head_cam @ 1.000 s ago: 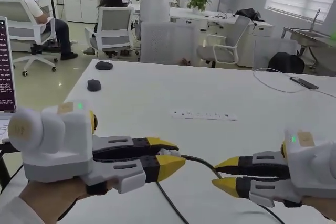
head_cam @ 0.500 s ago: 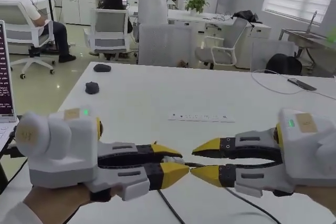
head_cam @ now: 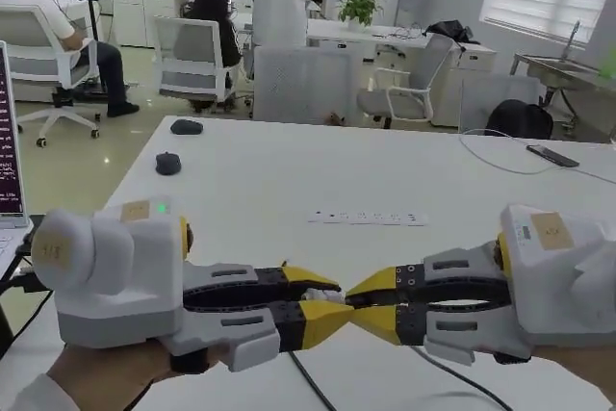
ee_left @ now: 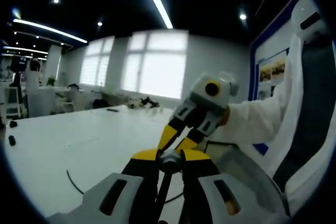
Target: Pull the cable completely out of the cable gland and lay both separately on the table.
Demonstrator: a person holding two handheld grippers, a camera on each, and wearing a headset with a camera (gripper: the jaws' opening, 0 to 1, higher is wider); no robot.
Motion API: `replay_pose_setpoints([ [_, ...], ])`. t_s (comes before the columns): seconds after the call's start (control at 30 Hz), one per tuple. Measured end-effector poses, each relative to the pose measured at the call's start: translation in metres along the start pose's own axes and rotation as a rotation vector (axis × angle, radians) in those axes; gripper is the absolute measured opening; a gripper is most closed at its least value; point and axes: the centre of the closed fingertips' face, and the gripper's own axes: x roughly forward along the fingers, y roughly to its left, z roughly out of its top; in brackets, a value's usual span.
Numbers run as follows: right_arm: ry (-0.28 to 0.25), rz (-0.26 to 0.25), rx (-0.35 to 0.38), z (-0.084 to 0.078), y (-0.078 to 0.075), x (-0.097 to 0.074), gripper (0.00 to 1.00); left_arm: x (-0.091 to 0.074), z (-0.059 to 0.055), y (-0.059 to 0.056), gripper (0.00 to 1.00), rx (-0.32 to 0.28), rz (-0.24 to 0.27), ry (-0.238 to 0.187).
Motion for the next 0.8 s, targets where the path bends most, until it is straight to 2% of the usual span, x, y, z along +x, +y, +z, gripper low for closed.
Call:
replay_pose_setpoints([
  [0.43, 0.003, 0.006, -0.001, -0.003, -0.002, 0.005, 0.05, -0.004, -0.001, 0.005, 0.16, -0.004, 0.016, 0.001],
  [0.6, 0.016, -0.002, 0.013, -0.011, -0.005, 0.004, 0.05, -0.01, -0.001, 0.009, 0.16, -0.02, 0.023, -0.014],
  [0.8, 0.041, -0.003, 0.039, -0.027, -0.004, 0.003, 0.04, -0.013, -0.004, 0.008, 0.16, -0.022, 0.026, -0.008],
])
